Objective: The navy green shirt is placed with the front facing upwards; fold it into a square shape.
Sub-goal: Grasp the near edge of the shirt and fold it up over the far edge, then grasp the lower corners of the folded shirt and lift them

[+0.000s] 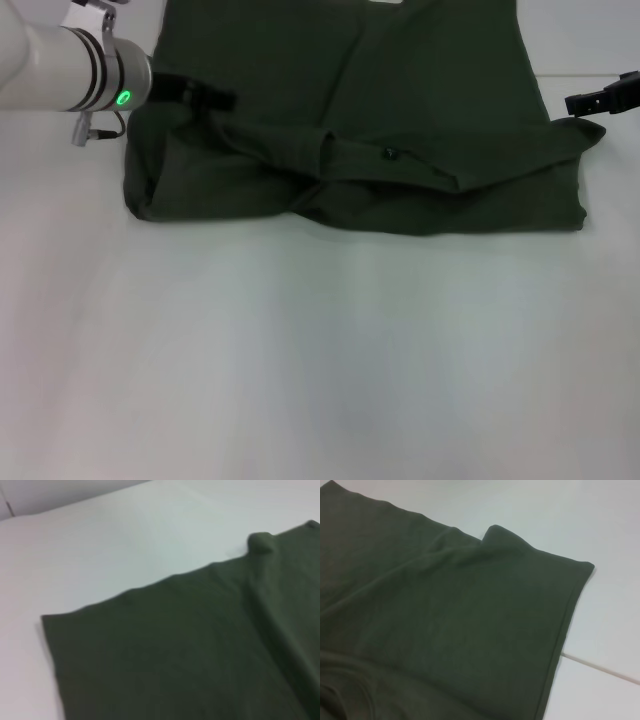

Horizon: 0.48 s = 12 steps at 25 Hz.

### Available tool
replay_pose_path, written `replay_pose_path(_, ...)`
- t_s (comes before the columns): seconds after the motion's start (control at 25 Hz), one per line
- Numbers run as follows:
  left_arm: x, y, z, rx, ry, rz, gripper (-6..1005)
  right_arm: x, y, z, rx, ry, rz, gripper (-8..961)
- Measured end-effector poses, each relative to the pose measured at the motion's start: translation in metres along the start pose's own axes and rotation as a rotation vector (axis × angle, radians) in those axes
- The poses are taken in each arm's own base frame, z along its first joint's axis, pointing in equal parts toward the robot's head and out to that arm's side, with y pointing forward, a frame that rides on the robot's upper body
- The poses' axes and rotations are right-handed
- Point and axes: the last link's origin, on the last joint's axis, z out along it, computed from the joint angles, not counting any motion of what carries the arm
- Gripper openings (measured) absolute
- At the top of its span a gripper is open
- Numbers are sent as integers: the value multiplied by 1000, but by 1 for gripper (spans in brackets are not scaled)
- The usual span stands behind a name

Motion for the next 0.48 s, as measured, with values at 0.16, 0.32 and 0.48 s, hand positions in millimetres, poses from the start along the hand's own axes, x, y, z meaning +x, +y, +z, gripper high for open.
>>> replay_pose_path(0.16,0,-10,-2,31,29,-40,888,-1,-2,-3,11,-13,-6,875)
replay_pose_path(0.32,-4,-14,-6,10,8,-72,934,0,-3,-8,8,-18,-7,927)
replay_pose_path(0.48,-14,-12,-19,-89,-19,-97,933,6,1,-20,-51,1,-12,924)
